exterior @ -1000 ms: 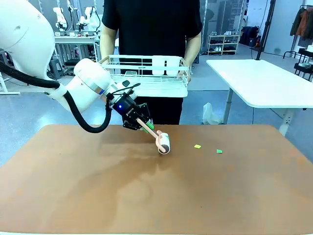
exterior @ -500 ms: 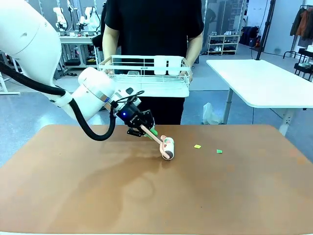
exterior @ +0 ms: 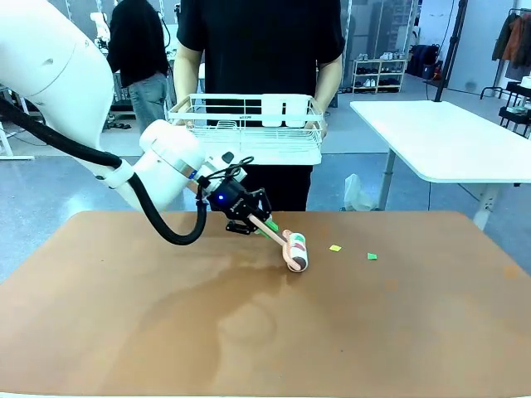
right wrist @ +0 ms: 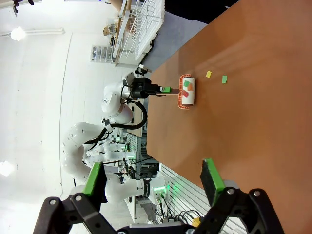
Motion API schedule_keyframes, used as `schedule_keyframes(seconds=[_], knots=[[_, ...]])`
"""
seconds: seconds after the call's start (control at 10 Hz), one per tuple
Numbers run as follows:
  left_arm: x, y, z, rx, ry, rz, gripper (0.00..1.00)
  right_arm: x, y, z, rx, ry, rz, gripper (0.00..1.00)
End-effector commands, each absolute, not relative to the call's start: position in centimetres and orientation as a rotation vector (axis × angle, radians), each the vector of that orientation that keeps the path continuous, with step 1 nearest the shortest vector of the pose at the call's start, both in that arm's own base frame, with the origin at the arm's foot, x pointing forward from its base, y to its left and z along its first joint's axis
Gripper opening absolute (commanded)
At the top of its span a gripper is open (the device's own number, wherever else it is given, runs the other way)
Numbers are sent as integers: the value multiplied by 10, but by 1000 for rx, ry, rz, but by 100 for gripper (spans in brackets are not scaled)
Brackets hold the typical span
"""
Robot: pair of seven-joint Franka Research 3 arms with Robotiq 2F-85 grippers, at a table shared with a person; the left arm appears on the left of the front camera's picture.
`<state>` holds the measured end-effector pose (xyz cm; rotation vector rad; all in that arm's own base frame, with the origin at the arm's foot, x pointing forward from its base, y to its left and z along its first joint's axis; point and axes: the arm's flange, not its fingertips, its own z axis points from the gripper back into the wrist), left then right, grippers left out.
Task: Clean the table.
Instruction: Clean the table with the Lint Roller when the human lifts the Dish drying rack.
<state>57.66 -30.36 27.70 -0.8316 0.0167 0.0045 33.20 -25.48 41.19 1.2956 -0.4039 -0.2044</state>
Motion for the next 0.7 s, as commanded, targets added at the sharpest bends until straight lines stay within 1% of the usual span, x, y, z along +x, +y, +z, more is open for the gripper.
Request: schedule_keyframes(seconds=[0.0,0.3,0.6], knots=[[562,-335,249,-779,-8,33,21,328,-253,415,1297,-399,-196,100],[569,-377,243,-758,-51,88,21,328,-253,415,1297,-399,-196,100],[568,-436,211,-701,-14,58,21,328,-253,415,1297,-399,-196,100]])
